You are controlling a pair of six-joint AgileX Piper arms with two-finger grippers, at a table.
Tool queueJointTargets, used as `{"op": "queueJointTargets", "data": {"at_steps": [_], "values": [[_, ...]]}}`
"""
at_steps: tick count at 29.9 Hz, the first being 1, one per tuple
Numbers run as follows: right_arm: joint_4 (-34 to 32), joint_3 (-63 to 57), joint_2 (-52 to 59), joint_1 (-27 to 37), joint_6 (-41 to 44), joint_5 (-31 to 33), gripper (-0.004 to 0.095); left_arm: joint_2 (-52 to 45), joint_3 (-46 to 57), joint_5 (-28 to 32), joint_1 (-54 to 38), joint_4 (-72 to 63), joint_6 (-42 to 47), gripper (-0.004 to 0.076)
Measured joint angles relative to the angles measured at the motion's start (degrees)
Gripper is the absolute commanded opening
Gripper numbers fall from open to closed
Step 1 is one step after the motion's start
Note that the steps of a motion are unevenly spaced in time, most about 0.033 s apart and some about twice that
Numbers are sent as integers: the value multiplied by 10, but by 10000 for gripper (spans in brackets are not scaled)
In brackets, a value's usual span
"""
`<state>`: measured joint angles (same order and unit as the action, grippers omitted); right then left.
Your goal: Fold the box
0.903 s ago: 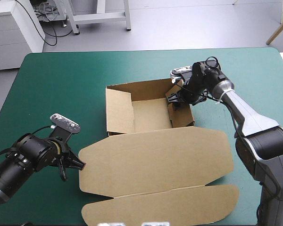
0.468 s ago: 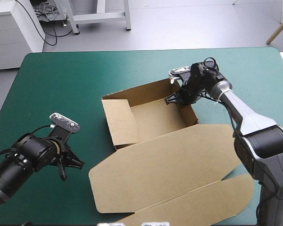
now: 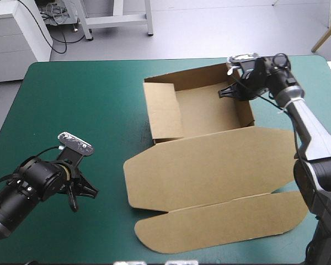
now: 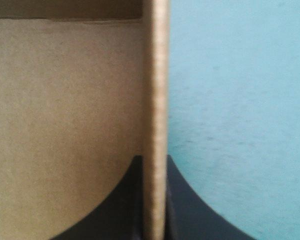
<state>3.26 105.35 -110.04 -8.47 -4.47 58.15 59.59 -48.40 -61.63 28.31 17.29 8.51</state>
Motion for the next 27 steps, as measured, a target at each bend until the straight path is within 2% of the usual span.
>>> {"op": "queueJointTargets", "data": {"at_steps": [12, 19, 23, 25, 27], "values": [[-7, 4, 12, 220, 1, 23, -19, 0, 0, 0, 0, 0, 0, -10], [-7, 4, 10, 292, -4, 32, -3, 0, 1, 0, 0, 0, 0, -10], [-7, 3, 10, 317, -29, 33, 112, 0, 1, 1, 0, 0, 0, -10], [-7, -1, 10, 325, -37, 33, 219, 0, 1, 1, 0, 0, 0, -10], [-4, -7, 10, 330, -41, 34, 385, 0, 1, 1, 0, 0, 0, -10]]}}
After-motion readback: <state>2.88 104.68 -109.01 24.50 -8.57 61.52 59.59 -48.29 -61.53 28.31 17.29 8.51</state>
